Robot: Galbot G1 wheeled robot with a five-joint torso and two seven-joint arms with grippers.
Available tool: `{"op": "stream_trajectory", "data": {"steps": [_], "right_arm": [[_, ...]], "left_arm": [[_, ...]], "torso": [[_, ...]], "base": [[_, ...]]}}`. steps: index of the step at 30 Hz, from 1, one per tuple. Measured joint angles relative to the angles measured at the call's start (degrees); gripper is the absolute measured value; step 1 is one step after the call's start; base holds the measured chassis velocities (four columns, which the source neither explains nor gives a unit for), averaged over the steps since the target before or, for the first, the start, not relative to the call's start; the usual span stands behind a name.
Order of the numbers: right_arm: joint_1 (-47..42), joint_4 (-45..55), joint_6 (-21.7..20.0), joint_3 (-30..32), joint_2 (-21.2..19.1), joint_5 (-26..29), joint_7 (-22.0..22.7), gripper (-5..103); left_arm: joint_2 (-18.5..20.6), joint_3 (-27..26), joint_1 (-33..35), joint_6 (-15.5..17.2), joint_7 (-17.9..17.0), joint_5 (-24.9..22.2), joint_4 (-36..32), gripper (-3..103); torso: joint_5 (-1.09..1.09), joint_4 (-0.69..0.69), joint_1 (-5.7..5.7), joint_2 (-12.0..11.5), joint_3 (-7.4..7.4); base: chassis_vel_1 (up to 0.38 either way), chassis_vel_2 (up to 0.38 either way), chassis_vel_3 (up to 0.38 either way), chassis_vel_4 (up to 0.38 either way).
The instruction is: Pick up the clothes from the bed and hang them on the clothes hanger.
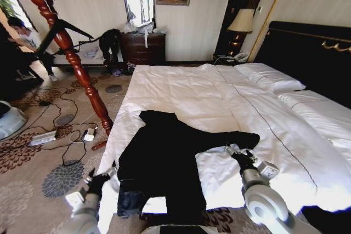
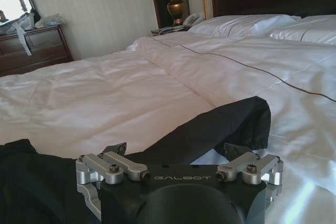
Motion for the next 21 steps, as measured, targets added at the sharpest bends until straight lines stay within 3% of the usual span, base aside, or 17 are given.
{"op": "stream_trajectory", "data": {"steps": [5, 10, 17, 21], "right_arm": [[-1.6, 0.18, -0.06, 0.83, -0.03, -0.87, 0.68, 100], [-3.24, 0.65, -0.11, 1.69, -0.15, -1.57, 1.16, 100], [-4.56, 0.83, -0.15, 2.27, -0.13, -2.31, 1.48, 100], [-5.22, 0.83, -0.2, 2.62, -0.14, -2.64, 1.76, 100]], "left_arm": [[-3.73, -0.18, -4.25, 2.6, -1.61, -4.4, 3.38, 100], [-4.03, -0.93, -7.9, 5.64, -3.02, -9.44, 5.31, 100], [-3.6, 0.04, -10.81, 7.33, -3.28, -11.83, 7.46, 103], [-4.46, 2.16, -12.66, 8.32, -3.65, -12.18, 8.83, 99]], "torso": [[0.0, 0.0, 0.01, -0.01, 0.0], [0.0, 0.01, 0.01, -0.01, 0.01], [0.0, 0.01, 0.01, -0.01, 0.0], [0.0, 0.01, 0.01, -0.01, 0.01]], "base": [[0.0, 0.0, 0.0, 0.0], [0.0, 0.0, 0.0, 0.0], [0.0, 0.0, 0.0, 0.0], [0.0, 0.0, 0.0, 0.0]]}}
